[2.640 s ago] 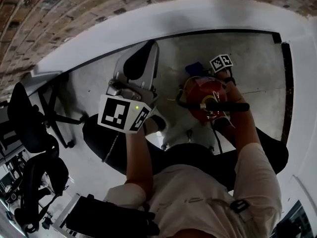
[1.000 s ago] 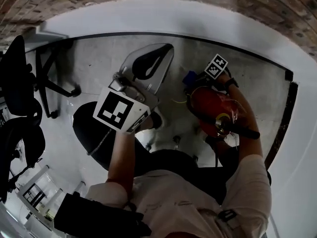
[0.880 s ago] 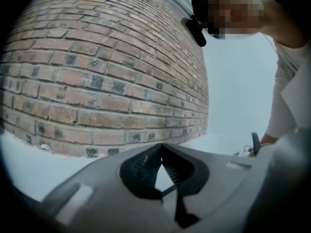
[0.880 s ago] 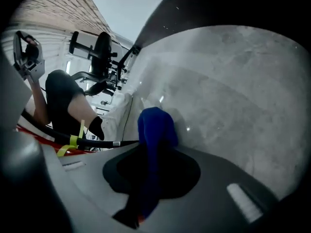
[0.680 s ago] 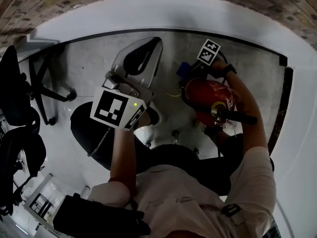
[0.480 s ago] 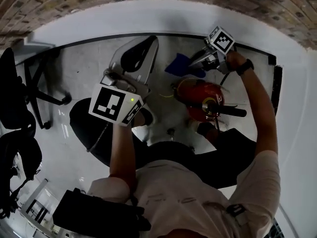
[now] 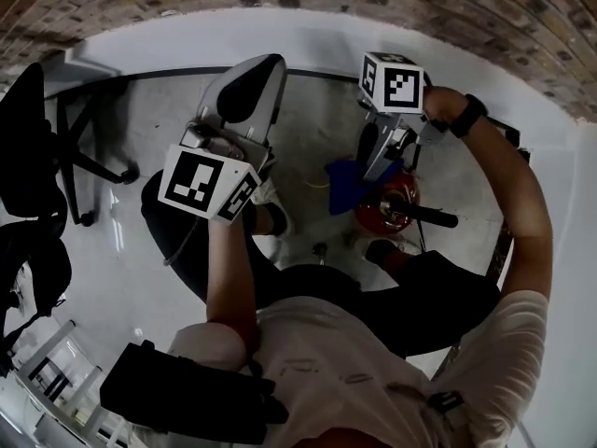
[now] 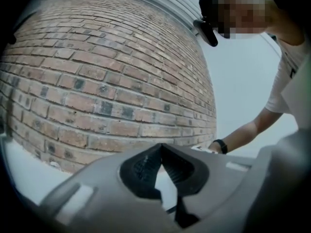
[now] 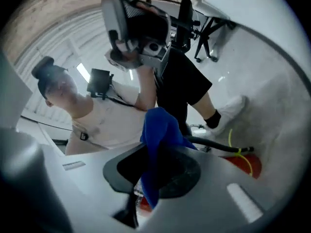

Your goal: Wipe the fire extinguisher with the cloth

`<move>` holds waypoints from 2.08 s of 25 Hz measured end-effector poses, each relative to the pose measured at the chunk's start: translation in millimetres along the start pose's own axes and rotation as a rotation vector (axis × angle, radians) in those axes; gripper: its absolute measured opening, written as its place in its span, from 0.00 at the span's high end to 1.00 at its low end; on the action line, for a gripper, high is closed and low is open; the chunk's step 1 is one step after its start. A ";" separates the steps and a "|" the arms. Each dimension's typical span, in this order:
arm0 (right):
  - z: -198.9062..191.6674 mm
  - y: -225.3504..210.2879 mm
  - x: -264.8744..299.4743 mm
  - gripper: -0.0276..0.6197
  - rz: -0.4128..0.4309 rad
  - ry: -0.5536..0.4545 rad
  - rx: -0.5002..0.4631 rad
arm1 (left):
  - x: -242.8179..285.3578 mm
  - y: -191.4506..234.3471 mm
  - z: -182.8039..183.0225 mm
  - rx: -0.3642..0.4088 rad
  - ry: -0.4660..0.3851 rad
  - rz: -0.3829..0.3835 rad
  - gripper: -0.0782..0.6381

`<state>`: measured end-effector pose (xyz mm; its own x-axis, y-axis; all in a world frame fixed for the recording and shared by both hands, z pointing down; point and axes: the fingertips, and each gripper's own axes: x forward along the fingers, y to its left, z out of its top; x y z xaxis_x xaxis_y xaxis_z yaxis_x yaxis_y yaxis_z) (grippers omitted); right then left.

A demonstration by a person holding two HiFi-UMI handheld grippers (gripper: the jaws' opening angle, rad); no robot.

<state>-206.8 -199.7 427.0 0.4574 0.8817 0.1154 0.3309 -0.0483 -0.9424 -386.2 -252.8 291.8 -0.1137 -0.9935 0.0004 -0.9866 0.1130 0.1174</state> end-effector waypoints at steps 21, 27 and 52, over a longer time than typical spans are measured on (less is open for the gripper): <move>-135.8 -410.0 22.2 0.87 -0.703 -0.050 0.103 | -3.2 7.7 -100.3 -0.058 0.178 0.098 0.89; -98.4 -345.1 -69.1 0.87 -0.892 -0.440 0.074 | -6.4 -13.9 -71.3 -0.036 0.122 0.104 0.89; -164.2 184.8 50.7 0.86 -1.752 -1.610 -0.389 | -183.1 -267.5 11.6 0.063 -0.123 -0.120 0.89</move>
<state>13.0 -241.0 310.2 -0.9547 -0.2976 -0.0049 -0.2916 0.9384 -0.1855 -102.8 -101.1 248.8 -0.0045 -0.9912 -0.1321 -0.9989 -0.0018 0.0471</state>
